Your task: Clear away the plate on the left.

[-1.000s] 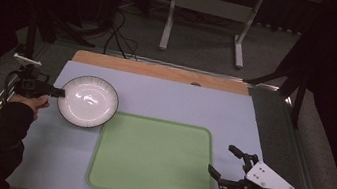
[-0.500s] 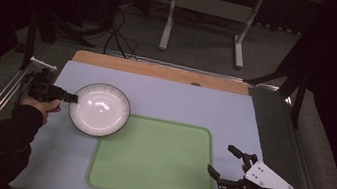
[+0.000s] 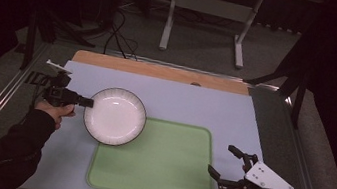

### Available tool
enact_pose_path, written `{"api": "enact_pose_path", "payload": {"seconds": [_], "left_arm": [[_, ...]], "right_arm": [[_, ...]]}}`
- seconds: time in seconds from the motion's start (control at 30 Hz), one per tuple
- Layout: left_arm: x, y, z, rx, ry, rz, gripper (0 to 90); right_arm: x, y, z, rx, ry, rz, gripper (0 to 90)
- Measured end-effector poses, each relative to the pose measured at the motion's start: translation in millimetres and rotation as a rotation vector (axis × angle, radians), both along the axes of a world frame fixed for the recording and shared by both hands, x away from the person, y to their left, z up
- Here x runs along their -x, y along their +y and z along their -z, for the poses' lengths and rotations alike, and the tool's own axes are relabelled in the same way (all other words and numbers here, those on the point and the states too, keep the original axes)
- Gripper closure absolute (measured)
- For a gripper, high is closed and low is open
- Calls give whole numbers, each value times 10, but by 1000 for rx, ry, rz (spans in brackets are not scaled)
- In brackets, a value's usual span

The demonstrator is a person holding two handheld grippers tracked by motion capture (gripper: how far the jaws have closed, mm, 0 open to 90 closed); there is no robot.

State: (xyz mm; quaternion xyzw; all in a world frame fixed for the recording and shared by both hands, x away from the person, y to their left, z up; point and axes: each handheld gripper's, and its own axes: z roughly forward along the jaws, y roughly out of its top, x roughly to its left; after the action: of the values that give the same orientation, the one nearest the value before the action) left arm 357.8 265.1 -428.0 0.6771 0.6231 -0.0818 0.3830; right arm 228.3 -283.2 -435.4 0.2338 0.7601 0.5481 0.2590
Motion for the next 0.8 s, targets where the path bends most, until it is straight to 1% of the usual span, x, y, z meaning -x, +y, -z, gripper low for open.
{"api": "enact_pose_path", "payload": {"seconds": [0.03,0.07,0.1,0.17,0.2,0.23,0.3,0.4,0.43,0.47,0.53,0.57,0.6,0.67,0.8], "left_arm": [[3,-40,-17,7,-4,24,847],[14,-84,-31,-4,-7,27,848],[15,-121,-39,7,-5,44,850],[31,-204,-70,3,-16,59,851],[35,-244,-83,10,-23,77,849],[44,-284,-96,7,-26,82,849],[50,-358,-113,19,-30,107,849],[67,-471,-142,32,-41,133,848],[73,-508,-151,34,-43,134,849],[72,-544,-159,44,-44,147,850],[76,-615,-173,46,-49,160,851],[74,-647,-180,54,-52,178,849],[81,-683,-186,52,-54,175,849],[82,-750,-192,54,-57,196,849],[78,-869,-164,67,-48,214,849]], "right_arm": [[-2,-1,1,1,1,1,134],[-3,-2,1,2,1,1,134],[-2,0,2,2,0,1,134],[3,3,-2,2,-1,-1,134],[4,4,-3,2,-2,-1,134],[4,4,-3,2,-1,-1,134],[4,1,-2,1,-2,-1,134],[4,-3,-6,-1,-5,0,134],[3,-4,-6,-1,-5,0,134],[3,-5,-7,-1,-6,0,134],[3,-6,-7,-1,-8,0,134],[4,-5,-8,0,-8,0,134],[6,-6,-8,-1,-7,0,134],[7,-11,-10,-3,-6,3,134],[12,-18,-19,-7,-8,5,134]]}}
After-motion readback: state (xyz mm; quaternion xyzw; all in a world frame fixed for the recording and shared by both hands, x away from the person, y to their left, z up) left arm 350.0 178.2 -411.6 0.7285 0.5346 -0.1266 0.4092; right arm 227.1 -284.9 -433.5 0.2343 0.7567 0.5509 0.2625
